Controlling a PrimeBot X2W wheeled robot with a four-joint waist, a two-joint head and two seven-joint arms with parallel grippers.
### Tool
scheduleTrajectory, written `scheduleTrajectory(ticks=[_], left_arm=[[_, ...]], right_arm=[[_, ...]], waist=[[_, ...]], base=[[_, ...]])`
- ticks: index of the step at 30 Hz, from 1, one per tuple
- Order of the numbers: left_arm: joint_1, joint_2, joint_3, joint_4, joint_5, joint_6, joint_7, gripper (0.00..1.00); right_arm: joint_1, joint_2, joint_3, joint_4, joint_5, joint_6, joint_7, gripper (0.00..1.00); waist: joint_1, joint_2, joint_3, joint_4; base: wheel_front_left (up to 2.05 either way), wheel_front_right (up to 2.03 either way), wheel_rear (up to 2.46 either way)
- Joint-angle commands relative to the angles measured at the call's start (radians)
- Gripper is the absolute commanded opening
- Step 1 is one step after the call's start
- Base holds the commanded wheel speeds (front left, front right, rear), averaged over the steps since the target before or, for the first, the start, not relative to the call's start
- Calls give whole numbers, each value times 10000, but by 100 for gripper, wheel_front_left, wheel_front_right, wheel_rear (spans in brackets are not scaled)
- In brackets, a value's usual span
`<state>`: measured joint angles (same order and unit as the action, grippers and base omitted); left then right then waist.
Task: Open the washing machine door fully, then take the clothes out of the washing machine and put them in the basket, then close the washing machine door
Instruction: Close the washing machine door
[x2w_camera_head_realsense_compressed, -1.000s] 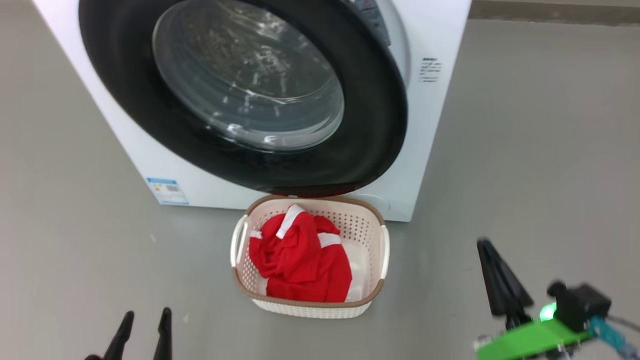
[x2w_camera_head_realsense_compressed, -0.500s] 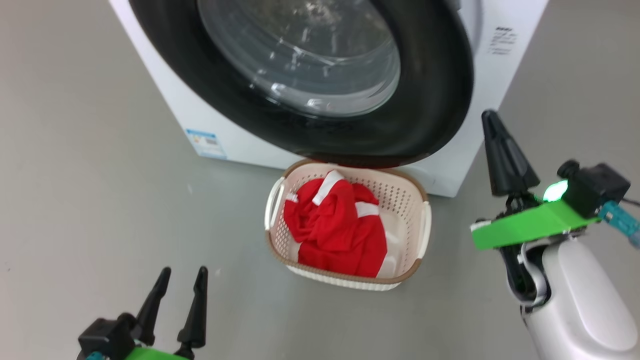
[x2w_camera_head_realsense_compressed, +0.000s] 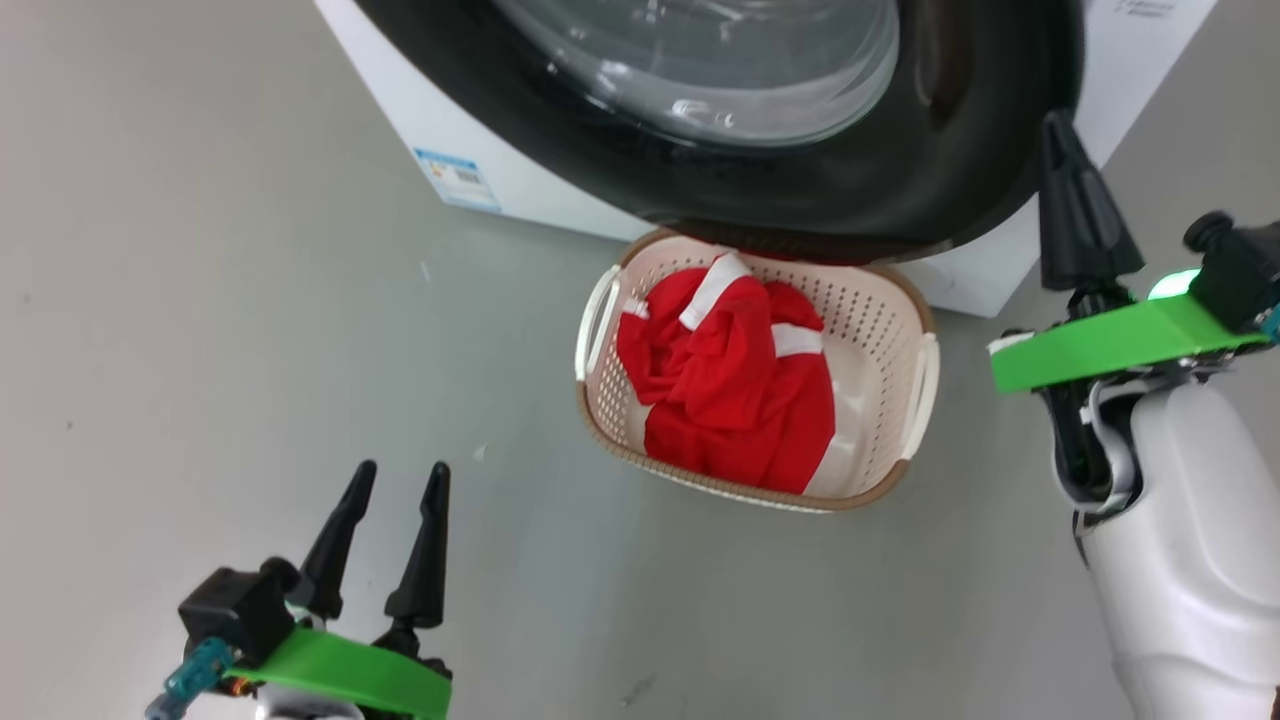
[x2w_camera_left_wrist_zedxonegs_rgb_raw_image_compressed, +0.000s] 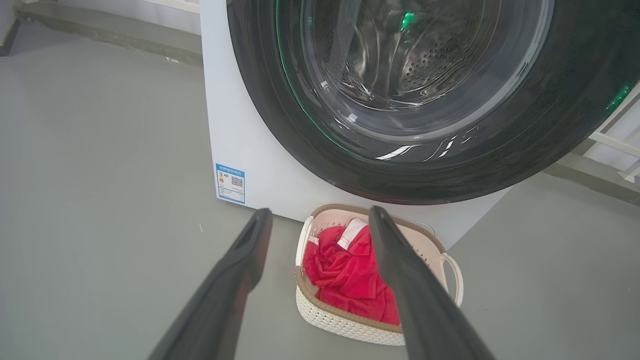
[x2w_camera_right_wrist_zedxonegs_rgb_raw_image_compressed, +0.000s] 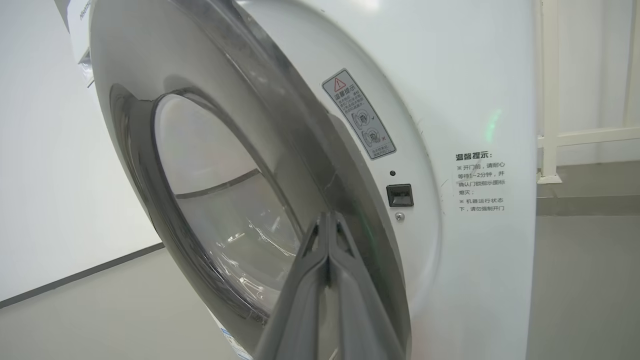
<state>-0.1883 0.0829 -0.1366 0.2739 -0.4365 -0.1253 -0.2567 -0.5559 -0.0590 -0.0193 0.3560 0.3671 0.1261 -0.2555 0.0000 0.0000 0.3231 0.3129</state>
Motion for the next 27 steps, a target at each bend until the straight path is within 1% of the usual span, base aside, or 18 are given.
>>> scheduleTrajectory(ticks=[1, 11, 17, 27], left_arm=[[-299, 162, 278, -204, -102, -54, -51, 100], [-754, 122, -1, -234, -240, -54, -51, 100], [-1016, 75, -200, -259, -286, -54, -51, 100], [-1331, 34, -417, -252, -359, -54, -51, 100]], right_arm=[[-332, 87, 90, -203, -83, 46, -63, 0], [-1159, 79, -518, -132, -310, 46, -63, 0], [-1863, -41, -886, -134, -427, 46, -63, 0], [-2812, -84, -1573, -194, -634, 46, -63, 0]], waist=[[0, 0, 420, 303], [0, 0, 1051, 631], [0, 0, 1435, 829], [0, 0, 1718, 1105]], base=[[0, 0, 0], [0, 0, 0], [0, 0, 0], [0, 0, 0]])
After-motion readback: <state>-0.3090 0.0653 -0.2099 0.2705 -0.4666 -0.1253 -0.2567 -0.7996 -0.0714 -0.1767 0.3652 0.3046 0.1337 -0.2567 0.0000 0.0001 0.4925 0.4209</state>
